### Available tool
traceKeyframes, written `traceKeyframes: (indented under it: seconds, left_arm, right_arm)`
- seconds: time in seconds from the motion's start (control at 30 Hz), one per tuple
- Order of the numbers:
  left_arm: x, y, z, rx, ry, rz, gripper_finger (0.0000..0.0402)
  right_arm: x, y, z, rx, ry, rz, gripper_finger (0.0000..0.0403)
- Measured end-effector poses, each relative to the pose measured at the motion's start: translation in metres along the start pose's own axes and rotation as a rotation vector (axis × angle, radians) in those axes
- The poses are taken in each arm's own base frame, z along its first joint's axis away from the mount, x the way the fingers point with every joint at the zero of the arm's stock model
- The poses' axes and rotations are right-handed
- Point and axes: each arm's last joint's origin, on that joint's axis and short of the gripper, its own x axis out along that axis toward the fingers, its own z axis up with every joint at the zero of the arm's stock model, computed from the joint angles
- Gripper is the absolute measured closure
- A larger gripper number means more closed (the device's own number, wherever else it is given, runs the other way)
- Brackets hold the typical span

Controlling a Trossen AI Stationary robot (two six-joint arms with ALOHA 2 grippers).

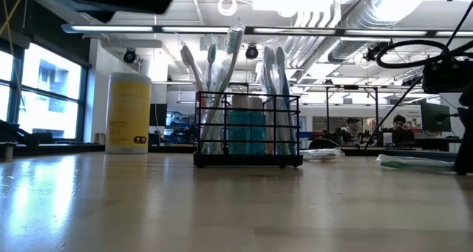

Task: Pick & Place toothbrushing station
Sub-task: Put the green toothbrush into the wire organizer

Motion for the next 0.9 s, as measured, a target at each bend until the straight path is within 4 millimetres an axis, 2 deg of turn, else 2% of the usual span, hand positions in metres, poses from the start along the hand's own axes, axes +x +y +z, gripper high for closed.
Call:
traceKeyframes:
  seconds: [0.13, 0.27, 0.5, 0.63, 0.77, 0.9]
  left_arm:
    - [0.009, 0.003, -0.004, 0.023, 0.008, 0.017, 0.0242]
    - [0.01, 0.003, -0.004, 0.022, 0.005, 0.017, 0.0242]
    - [0.008, 0.0, -0.001, 0.098, -0.032, 0.033, 0.0242]
    - [0.007, -0.002, 0.005, 0.123, -0.083, 0.008, 0.0242]
    - [0.006, -0.007, 0.013, 0.136, -0.146, -0.085, 0.0242]
    - [0.007, -0.007, 0.019, 0.125, -0.189, -0.158, 0.0242]
  right_arm:
    - [0.0, 0.006, 0.0, 0.023, -0.046, 0.06, 0.0389]
    - [0.0, 0.015, 0.002, 0.048, -0.107, 0.148, 0.0393]
    - [-0.015, 0.047, 0.005, -0.01, -0.277, 0.443, 0.0395]
    - [-0.034, 0.064, -0.001, -0.056, -0.372, 0.638, 0.0395]
    - [-0.064, 0.079, -0.012, -0.21, -0.53, 0.85, 0.0395]
    - [-0.094, 0.084, -0.021, -0.356, -0.726, 0.997, 0.0393]
